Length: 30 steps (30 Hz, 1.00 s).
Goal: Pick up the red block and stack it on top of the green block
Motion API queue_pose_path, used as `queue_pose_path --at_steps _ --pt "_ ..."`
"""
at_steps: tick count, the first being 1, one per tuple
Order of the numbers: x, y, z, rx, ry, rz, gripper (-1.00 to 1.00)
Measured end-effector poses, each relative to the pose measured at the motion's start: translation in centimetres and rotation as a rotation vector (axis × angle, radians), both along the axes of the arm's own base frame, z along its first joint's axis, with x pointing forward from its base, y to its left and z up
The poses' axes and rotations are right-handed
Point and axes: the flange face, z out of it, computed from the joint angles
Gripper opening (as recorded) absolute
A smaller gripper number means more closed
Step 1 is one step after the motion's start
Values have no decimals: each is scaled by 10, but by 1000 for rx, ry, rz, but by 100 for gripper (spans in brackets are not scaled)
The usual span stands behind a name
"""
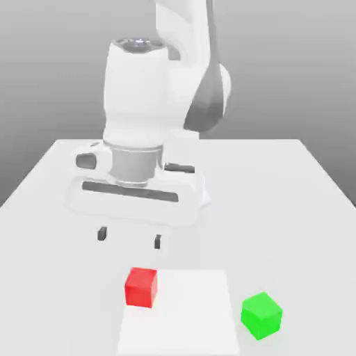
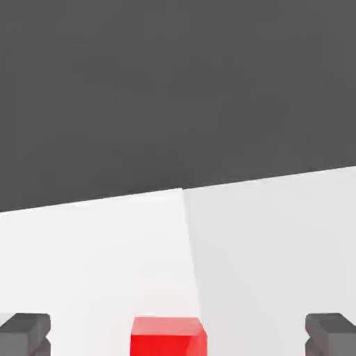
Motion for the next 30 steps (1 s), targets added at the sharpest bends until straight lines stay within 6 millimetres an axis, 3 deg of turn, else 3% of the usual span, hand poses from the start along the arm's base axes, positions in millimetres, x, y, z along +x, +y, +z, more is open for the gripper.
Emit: queue_pose_path --at_steps 2,9,10,16,25,27,30 --pt "-11 -1 -25 25 31 -11 0" --pt "-14 1 -81 33 40 -11 0" --pt "-15 1 -89 32 42 -10 -100" --pt "-15 1 -93 32 43 -9 -100" --pt "-14 1 -35 33 41 -11 -100" --pt "-9 14 -27 33 43 -12 -100" --pt "8 55 -19 34 43 -3 -100"
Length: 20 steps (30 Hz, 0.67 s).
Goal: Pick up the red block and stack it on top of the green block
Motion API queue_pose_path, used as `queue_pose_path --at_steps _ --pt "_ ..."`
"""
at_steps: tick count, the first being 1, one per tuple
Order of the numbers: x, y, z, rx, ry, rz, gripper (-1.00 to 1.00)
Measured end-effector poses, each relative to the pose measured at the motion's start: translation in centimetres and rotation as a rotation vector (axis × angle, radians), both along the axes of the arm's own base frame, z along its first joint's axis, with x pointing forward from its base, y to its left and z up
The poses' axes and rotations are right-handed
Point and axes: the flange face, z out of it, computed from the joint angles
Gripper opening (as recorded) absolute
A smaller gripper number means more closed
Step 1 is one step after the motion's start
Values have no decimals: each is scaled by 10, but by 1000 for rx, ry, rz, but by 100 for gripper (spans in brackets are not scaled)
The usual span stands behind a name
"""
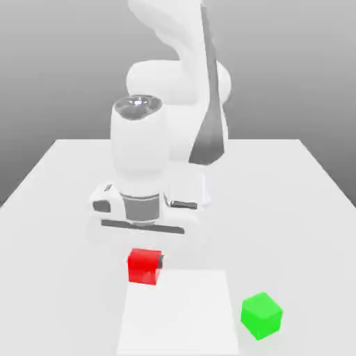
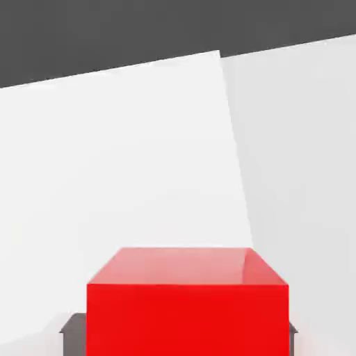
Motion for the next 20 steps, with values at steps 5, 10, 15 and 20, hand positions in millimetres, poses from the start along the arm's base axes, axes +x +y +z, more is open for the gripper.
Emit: queue_pose_path --at_steps 5,10,15,20 --pt "20 72 12 1 0 -9 -100" --pt "27 148 25 0 0 -25 -100" --pt "31 164 -12 -2 -2 -53 -100" --pt "30 164 -32 -2 -1 -53 100"
